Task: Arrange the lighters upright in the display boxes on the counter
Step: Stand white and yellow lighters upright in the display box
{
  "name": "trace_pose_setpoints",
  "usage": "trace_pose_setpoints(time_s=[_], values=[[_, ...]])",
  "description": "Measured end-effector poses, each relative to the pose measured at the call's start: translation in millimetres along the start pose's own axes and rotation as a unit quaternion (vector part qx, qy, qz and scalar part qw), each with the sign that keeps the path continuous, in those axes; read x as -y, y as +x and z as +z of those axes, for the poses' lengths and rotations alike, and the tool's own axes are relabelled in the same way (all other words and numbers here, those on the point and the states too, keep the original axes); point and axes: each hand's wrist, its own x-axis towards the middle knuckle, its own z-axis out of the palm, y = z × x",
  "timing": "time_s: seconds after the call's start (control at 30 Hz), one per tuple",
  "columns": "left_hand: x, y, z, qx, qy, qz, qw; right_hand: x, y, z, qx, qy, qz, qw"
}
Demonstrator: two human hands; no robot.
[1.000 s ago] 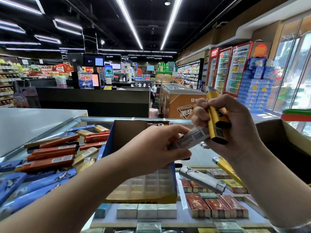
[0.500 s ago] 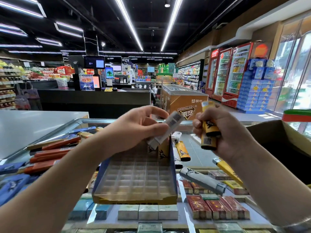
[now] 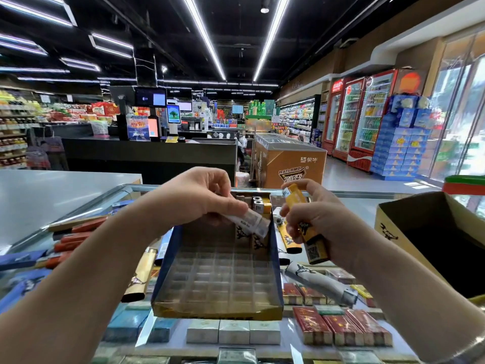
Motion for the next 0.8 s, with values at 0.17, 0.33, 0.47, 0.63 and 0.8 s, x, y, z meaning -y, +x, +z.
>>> trace_pose_setpoints(time_s=[0.17,0.33,0.47,0.63,0.8], values=[[0.1,1.4,10.4,-0.040,-0.150,0.005,0.988,7.5,-5.0,2.9,0.081,0.041,-0.108,0.990],[2.7,3.4,22.1,-0.043,-0.197,0.030,0.979,9.1,-5.5,3.4,0.044,0.064,-0.077,0.994],[0.5,0.8,22.4,-0.025,-0.068,0.050,0.996,9.0,-7.6,4.1,0.009,0.020,-0.083,0.996],[-3.3,-7.8,29.6,-0.088,0.406,0.280,0.865,10.2,-9.1,5.8,-0.006,0.015,-0.094,0.995],[-7.0,-9.6,36.4,-0.134,0.457,0.319,0.819,12.4,-7.4,6.2,0.003,0.063,-0.057,0.996]])
